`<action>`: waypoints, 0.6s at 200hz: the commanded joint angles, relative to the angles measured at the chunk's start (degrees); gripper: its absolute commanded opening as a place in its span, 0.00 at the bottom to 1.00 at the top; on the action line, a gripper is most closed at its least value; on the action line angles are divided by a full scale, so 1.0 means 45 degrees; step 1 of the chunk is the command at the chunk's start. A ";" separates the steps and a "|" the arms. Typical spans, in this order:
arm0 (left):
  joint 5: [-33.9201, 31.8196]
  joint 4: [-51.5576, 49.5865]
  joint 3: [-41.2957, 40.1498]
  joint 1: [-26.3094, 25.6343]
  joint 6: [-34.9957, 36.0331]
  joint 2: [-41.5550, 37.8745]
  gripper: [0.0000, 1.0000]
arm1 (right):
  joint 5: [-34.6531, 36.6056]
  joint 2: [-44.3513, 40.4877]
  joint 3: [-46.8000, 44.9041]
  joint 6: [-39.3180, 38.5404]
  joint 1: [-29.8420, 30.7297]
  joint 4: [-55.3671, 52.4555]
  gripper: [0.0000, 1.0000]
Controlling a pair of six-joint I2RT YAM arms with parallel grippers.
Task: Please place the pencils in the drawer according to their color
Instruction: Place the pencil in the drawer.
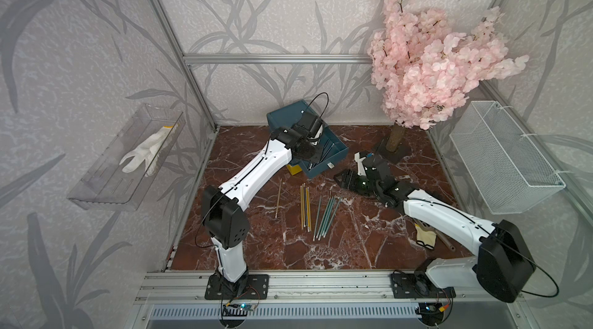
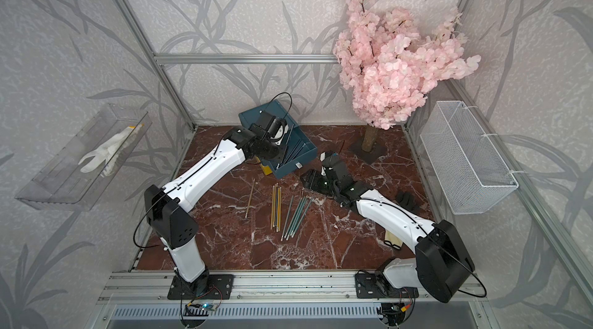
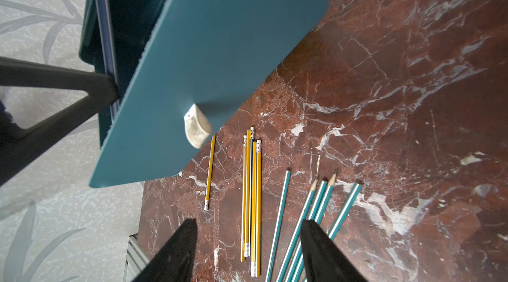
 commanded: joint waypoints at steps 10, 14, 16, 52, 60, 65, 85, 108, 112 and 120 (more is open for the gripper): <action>0.0142 -0.0629 0.0297 -0.0033 0.0195 -0.0410 0.29 | -0.0107 0.0179 0.0470 -0.0055 -0.0130 0.0193 0.63; 0.0080 -0.0650 0.0378 -0.0050 0.0173 -0.0415 0.36 | -0.0122 0.0205 0.0506 -0.0075 -0.0132 0.0182 0.63; 0.0075 -0.0658 0.0418 -0.0051 0.0151 -0.0416 0.39 | -0.0125 0.0209 0.0517 -0.0069 -0.0147 0.0185 0.64; -0.0105 -0.0616 0.1210 -0.0029 -0.0198 -0.0665 0.73 | -0.0180 0.0328 0.0800 -0.0193 -0.0210 0.0046 0.63; -0.0174 -0.0518 0.1280 -0.0015 -0.0394 -0.0844 0.76 | -0.0166 0.0313 0.0843 -0.0210 -0.0220 0.0027 0.64; -0.0213 -0.0428 0.1287 -0.0032 -0.0529 -0.0985 0.78 | -0.0185 0.0299 0.0848 -0.0207 -0.0229 -0.0008 0.64; -0.0450 -0.0004 0.0907 -0.0013 -0.1199 -0.1867 0.80 | -0.0261 0.0159 0.0824 -0.0198 -0.0230 -0.0060 0.63; -0.0975 0.0664 -0.0841 -0.0027 -0.2313 -0.3507 0.82 | -0.0332 -0.0143 0.0605 -0.0173 -0.0230 -0.0251 0.63; -0.1127 0.0794 -0.1242 -0.0037 -0.2538 -0.3921 0.83 | -0.0341 -0.0191 0.0541 -0.0173 -0.0230 -0.0285 0.63; -0.1257 0.1038 -0.2252 -0.0034 -0.2922 -0.4650 0.86 | -0.0400 -0.0321 0.0423 -0.0160 -0.0230 -0.0381 0.64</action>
